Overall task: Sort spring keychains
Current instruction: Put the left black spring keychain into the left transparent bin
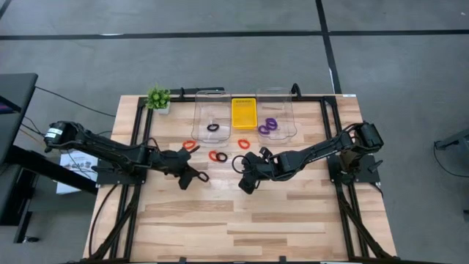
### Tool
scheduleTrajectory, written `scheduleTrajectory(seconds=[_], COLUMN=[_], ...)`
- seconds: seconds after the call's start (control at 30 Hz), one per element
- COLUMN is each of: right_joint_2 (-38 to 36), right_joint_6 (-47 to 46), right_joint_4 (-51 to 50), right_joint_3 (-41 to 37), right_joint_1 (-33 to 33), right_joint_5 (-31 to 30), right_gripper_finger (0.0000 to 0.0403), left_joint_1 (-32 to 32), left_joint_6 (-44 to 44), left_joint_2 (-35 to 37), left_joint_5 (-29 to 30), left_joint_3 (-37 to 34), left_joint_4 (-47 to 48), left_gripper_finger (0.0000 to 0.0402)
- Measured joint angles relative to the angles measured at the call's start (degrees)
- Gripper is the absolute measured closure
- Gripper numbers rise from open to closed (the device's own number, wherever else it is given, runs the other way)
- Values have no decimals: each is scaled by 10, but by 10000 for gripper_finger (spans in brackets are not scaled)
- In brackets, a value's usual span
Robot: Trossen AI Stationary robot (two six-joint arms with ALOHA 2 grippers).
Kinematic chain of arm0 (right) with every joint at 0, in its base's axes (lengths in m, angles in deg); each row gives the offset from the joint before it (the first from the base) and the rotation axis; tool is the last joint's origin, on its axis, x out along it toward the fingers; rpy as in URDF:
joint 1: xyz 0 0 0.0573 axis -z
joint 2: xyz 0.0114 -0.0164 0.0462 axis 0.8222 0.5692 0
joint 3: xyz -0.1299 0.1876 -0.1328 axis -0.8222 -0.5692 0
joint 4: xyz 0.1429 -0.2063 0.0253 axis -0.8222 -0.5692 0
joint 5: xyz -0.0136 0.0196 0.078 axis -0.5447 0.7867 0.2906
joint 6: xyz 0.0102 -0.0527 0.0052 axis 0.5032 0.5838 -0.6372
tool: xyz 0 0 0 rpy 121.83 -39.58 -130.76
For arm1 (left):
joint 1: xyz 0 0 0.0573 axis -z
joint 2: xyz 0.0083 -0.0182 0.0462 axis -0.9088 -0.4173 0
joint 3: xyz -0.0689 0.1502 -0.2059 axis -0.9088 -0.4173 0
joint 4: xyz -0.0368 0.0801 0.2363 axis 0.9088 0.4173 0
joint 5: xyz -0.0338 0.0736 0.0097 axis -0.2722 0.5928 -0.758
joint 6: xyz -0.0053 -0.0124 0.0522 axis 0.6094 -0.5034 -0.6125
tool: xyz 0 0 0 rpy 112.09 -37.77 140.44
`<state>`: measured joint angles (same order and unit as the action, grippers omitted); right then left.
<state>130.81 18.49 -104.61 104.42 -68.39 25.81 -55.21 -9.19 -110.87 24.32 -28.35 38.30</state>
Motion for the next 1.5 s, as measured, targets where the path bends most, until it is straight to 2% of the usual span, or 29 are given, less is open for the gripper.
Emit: scheduleTrajectory(seconds=[0.37,0.87,1.13,1.5], right_joint_2=[0,0,0,0], right_joint_6=[0,0,5,124], right_joint_4=[0,0,18,172], right_joint_3=[0,0,0,0], right_joint_1=[0,0,0,1], right_joint_5=[0,0,3,110], right_gripper_finger=[287,287,287,287], left_joint_1=[0,0,0,0], left_joint_6=[0,0,-29,-34], left_joint_2=[0,0,0,0], left_joint_5=[0,0,-13,-13], left_joint_3=[0,0,1,1], left_joint_4=[-71,-112,-148,-157], left_gripper_finger=[372,372,372,372])
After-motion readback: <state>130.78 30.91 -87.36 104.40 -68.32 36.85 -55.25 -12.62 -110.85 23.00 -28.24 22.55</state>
